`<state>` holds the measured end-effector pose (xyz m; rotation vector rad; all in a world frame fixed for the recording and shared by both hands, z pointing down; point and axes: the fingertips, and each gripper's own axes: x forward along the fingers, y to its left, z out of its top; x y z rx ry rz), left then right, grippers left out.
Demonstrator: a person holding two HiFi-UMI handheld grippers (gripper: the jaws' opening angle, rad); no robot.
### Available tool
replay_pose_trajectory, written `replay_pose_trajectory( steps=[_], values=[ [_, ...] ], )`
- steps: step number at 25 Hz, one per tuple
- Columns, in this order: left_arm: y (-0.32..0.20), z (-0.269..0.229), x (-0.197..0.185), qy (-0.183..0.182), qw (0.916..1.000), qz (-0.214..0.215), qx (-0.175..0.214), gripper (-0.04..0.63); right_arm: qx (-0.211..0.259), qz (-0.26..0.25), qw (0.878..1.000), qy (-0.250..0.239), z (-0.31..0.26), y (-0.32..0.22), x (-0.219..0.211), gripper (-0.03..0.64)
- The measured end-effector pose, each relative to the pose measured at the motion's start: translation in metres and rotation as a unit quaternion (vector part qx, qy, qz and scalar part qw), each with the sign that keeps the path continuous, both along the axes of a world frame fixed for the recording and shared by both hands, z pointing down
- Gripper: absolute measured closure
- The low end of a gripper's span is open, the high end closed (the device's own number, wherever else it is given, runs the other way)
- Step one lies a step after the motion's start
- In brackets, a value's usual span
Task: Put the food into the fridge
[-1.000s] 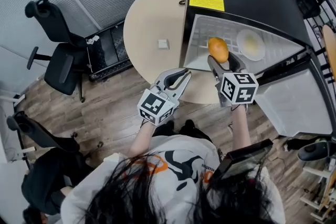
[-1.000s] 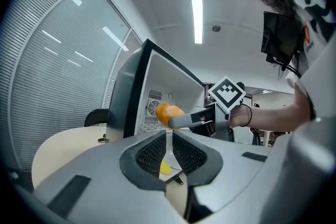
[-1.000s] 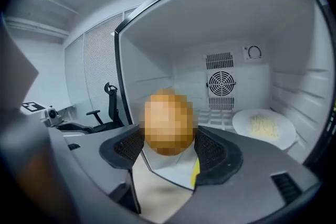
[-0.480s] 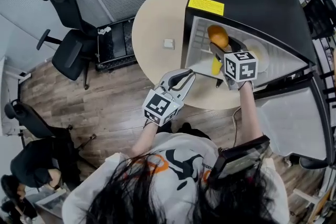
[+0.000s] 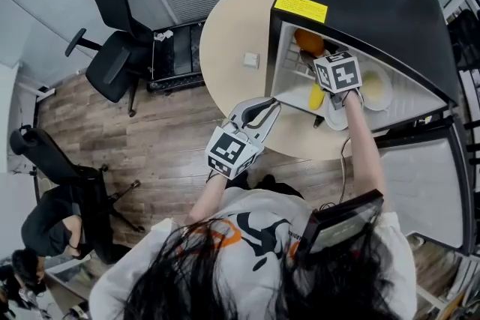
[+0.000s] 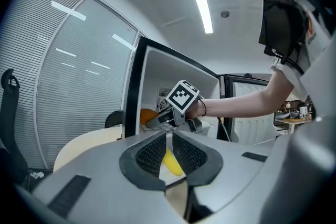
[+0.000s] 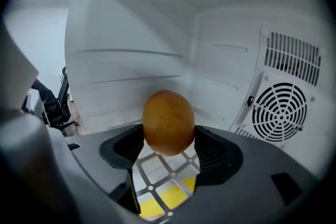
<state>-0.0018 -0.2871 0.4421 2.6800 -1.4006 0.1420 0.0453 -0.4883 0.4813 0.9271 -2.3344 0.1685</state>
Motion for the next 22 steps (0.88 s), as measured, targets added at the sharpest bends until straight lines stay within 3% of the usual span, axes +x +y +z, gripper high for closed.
replay_pose_trajectory(
  steps=[3,8,14,22],
  values=[
    [0.002,0.000,0.000,-0.002,1.0000,-0.002,-0.001,0.561,0.005,-0.007,1.000,0.021,0.006,-0.004,-0.001,0.307],
    [0.002,0.001,0.000,-0.005,1.0000,-0.003,-0.002,0.561,0.009,0.001,1.000,0.008,0.008,-0.008,-0.001,0.307],
    [0.006,0.000,0.000,-0.007,1.0000,0.004,-0.002,0.561,0.051,0.017,0.998,0.044,0.006,-0.008,0.007,0.307],
    [0.012,0.000,-0.004,-0.010,0.9998,0.016,-0.005,0.561,0.046,0.047,0.998,-0.015,-0.015,0.012,0.012,0.305]
  ],
)
